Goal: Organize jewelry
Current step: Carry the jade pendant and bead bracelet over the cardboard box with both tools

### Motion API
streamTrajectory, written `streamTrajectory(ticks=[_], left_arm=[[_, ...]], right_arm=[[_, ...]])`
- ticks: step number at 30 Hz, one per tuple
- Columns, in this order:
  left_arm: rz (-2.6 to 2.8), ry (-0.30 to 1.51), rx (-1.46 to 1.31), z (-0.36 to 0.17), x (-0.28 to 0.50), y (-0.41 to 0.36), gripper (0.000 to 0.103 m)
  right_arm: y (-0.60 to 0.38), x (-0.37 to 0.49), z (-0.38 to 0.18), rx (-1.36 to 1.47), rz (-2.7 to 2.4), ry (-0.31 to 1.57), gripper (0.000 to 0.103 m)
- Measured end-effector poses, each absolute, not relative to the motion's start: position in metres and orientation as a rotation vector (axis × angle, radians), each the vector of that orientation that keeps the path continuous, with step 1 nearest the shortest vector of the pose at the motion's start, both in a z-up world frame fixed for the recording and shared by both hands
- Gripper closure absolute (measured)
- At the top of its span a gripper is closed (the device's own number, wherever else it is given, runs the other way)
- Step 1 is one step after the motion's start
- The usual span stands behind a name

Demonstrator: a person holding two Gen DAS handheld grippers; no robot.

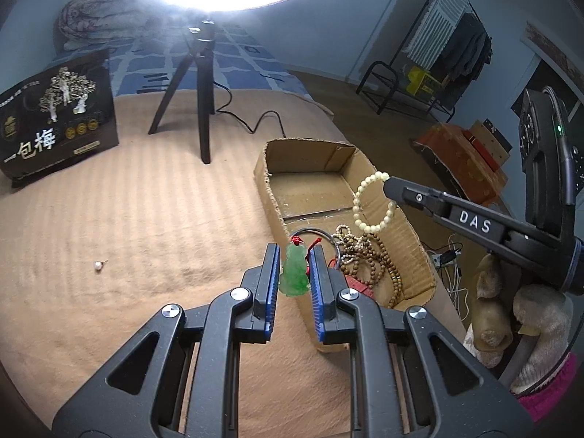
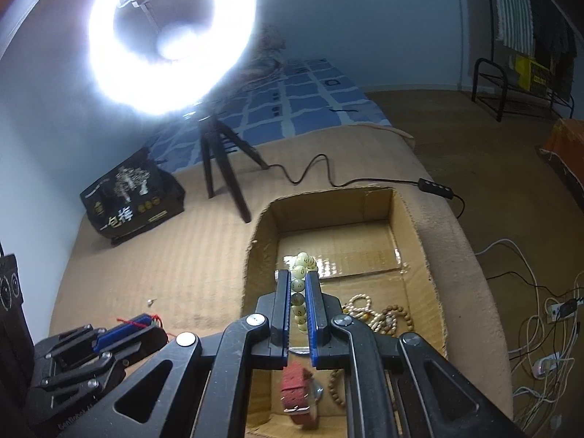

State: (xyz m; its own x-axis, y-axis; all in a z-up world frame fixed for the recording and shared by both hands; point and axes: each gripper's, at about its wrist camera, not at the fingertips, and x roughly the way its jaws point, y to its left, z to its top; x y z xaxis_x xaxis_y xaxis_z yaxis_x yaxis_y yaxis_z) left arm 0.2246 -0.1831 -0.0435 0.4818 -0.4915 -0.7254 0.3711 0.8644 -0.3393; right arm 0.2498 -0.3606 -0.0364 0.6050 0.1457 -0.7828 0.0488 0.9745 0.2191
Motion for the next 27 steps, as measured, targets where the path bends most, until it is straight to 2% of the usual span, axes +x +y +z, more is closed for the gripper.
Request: streamTrajectory(ticks=[27], left_arm=[[-0.594, 0.938, -0.106, -0.06, 0.233, -0.232, 0.088]], right_arm=[[-0.388, 0.274, -0.062, 0.244, -0.009, 0.95, 0.098]])
